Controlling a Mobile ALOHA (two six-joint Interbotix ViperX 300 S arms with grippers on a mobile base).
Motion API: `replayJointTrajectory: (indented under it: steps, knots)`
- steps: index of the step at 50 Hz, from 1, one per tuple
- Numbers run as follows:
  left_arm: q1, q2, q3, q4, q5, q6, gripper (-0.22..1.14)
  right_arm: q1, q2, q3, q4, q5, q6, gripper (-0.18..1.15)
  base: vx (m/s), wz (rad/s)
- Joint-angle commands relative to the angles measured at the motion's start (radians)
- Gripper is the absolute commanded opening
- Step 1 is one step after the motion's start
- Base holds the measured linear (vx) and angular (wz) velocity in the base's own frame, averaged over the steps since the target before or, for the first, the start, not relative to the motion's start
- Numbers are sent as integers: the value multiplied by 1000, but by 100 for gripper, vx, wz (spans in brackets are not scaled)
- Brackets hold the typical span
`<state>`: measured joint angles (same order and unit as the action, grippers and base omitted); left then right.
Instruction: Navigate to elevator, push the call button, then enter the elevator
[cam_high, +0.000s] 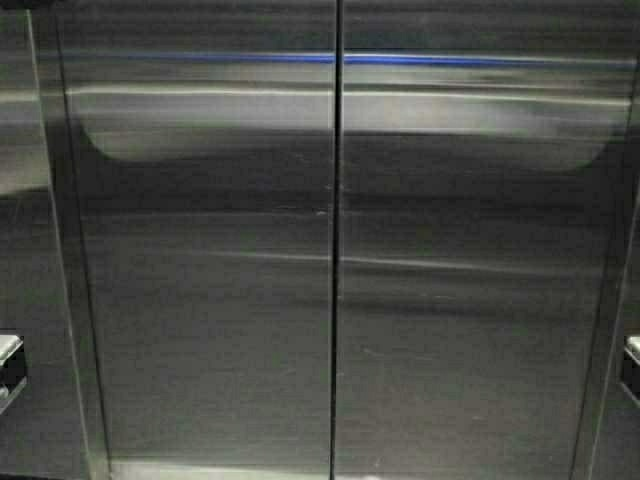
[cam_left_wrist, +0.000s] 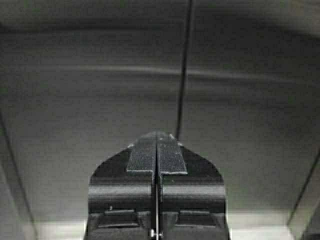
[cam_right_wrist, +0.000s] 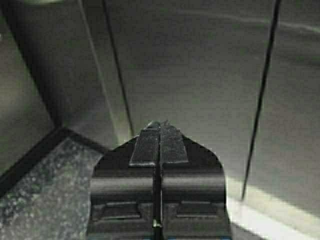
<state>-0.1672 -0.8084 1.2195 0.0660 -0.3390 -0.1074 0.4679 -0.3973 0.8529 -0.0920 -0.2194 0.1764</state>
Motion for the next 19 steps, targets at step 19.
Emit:
replayJointTrajectory:
  steps: [19]
  knots:
    - [-2,2,-15,0,-6,-2,3,3,-6,-11,0,-9,0,5,0,0]
